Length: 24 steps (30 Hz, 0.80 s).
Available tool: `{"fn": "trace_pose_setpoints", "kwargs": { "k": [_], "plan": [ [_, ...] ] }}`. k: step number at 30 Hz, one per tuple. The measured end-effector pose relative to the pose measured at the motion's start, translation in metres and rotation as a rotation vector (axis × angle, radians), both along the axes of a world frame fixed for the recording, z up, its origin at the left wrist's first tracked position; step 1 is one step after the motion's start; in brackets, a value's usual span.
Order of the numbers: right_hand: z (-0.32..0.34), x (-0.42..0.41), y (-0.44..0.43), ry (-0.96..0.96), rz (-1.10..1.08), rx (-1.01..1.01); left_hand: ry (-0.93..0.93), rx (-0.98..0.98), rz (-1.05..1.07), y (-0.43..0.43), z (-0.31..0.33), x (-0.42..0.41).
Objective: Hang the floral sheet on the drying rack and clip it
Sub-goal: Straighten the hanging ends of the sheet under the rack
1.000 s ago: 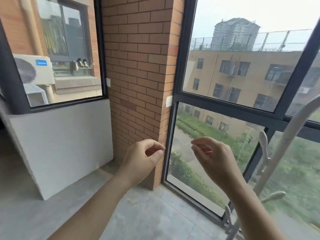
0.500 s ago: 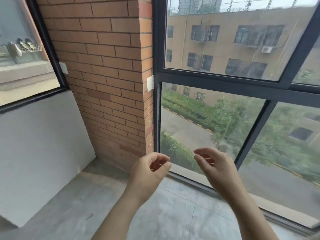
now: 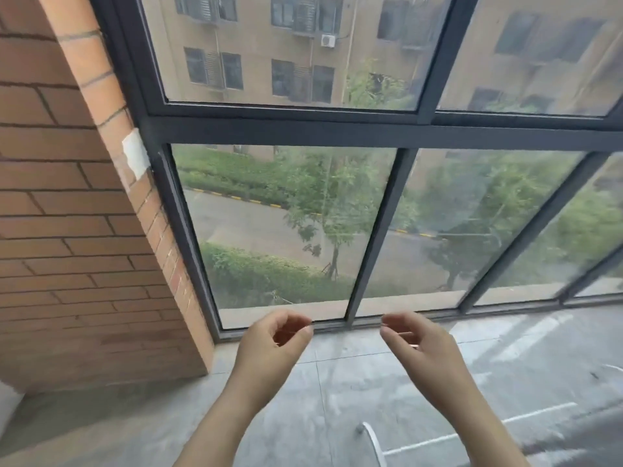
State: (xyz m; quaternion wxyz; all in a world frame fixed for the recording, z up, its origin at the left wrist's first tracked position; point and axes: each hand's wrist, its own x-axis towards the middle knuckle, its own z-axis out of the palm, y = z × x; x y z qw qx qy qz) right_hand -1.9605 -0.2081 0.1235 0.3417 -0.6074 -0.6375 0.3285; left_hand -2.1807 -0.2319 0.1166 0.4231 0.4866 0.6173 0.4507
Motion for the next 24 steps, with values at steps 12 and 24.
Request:
{"fn": "trace_pose_setpoints", "kwargs": {
  "k": [12, 24],
  "plan": [
    [0.007, 0.050, 0.116, 0.076, -0.301, 0.051, 0.105, 0.075, -0.352, 0.174, 0.016, 0.066],
    [0.009, 0.097, 0.211, 0.089, -0.662, 0.055, 0.098, 0.101, -0.669, 0.327, 0.014, 0.139]
  ]
}}
